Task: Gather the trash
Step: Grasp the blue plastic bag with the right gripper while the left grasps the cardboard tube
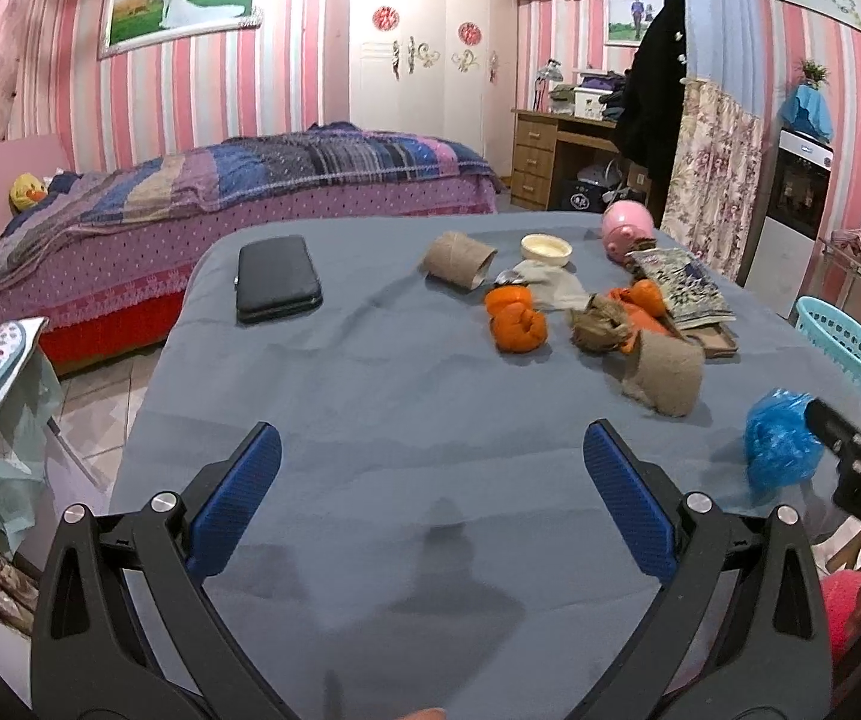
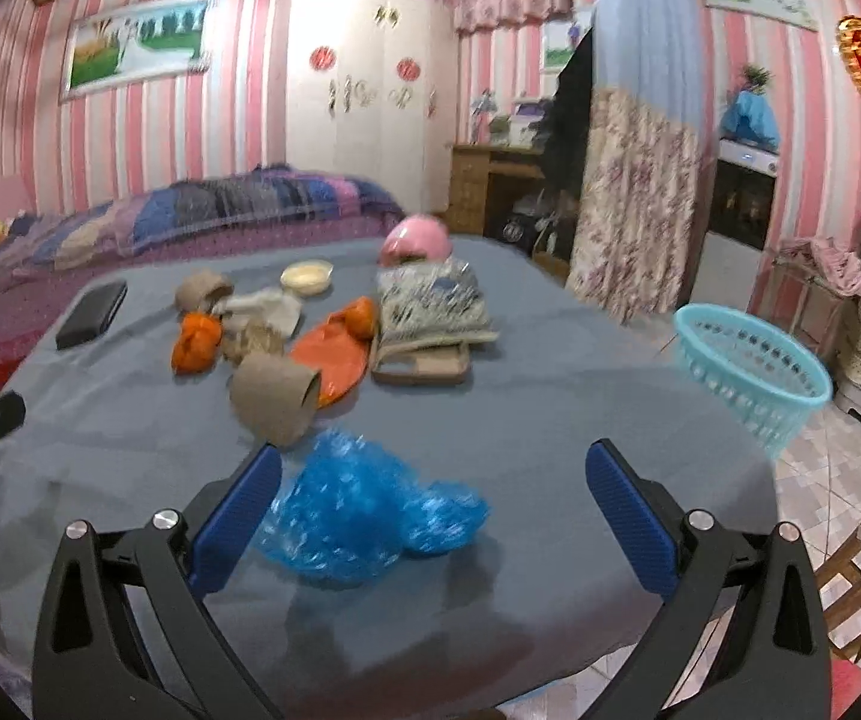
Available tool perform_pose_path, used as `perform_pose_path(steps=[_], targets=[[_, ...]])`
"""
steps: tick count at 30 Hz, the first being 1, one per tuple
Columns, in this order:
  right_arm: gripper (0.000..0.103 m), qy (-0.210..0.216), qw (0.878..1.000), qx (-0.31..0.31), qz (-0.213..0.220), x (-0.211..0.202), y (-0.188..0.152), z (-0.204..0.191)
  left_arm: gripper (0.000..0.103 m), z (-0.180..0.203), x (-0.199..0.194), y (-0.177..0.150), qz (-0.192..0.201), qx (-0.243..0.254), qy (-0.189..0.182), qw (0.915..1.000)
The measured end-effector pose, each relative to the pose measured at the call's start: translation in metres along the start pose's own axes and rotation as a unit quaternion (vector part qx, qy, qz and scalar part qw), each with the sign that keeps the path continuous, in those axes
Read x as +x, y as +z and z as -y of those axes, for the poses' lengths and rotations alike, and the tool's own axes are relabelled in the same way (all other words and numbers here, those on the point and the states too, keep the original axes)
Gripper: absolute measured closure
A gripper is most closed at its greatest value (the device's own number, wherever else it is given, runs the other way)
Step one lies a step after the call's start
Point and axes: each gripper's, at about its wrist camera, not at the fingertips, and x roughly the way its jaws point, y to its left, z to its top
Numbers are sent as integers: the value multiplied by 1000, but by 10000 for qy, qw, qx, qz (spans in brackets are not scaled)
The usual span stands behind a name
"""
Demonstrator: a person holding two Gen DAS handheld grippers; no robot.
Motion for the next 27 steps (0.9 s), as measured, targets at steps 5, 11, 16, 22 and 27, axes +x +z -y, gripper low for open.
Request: perform_pose_path(steps=[5, 11, 16, 22, 27], targets=[[4, -1, 9996, 55, -278, 23, -5, -3, 5, -15, 13, -4, -173, -146, 157, 9996], [17, 250, 9980, 143, -565, 44, -9, -2, 5, -17, 20, -4, -237, -319, -5, 9992], [56, 812, 9941, 120, -704, 53, -9, -6, 5, 1, 25, 0, -283, -179, -9, 9994], [62, 922, 9950, 165, -355, 53, 18, 18, 5, 40, 35, 12, -286, 19, -194, 9994], [62, 817, 9962, 111, -276, 67, 38, 49, 5, 86, 54, 18, -340, 158, -453, 9983]])
